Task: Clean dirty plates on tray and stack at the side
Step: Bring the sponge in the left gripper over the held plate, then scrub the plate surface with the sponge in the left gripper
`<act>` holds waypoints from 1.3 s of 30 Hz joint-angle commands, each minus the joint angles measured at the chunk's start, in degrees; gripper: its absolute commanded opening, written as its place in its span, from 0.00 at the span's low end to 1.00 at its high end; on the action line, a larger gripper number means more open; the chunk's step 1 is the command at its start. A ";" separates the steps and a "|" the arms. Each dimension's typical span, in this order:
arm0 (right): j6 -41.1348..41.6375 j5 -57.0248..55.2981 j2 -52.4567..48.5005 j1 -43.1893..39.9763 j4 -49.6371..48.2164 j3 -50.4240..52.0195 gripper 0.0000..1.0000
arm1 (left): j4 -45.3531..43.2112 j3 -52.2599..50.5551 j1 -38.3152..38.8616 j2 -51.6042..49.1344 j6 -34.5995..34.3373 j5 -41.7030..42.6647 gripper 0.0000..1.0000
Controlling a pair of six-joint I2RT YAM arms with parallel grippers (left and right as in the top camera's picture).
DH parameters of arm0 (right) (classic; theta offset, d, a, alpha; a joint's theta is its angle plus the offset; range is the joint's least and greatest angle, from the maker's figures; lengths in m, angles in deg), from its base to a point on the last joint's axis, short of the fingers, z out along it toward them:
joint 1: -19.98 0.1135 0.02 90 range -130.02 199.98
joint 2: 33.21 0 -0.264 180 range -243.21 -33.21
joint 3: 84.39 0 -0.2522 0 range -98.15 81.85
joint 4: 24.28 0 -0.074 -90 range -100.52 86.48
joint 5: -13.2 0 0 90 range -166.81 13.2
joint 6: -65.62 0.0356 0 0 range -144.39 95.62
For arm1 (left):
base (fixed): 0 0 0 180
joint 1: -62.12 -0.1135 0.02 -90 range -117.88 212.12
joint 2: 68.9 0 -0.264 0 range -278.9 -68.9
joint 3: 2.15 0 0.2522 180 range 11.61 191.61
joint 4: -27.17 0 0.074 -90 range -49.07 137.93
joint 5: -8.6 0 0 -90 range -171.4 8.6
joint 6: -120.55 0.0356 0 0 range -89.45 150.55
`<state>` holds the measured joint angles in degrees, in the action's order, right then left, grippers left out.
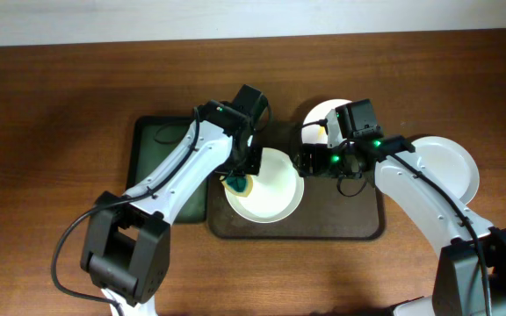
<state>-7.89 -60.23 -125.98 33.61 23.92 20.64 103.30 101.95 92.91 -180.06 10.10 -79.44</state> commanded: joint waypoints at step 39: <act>5.44 5.75 -8.72 3.61 -14.73 11.15 0.11 | -4.85 0.26 0.83 -1.79 -1.01 -3.89 0.00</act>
<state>-2.47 -56.27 -133.21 37.02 9.21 31.31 98.55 101.95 93.61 -181.54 9.86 -82.48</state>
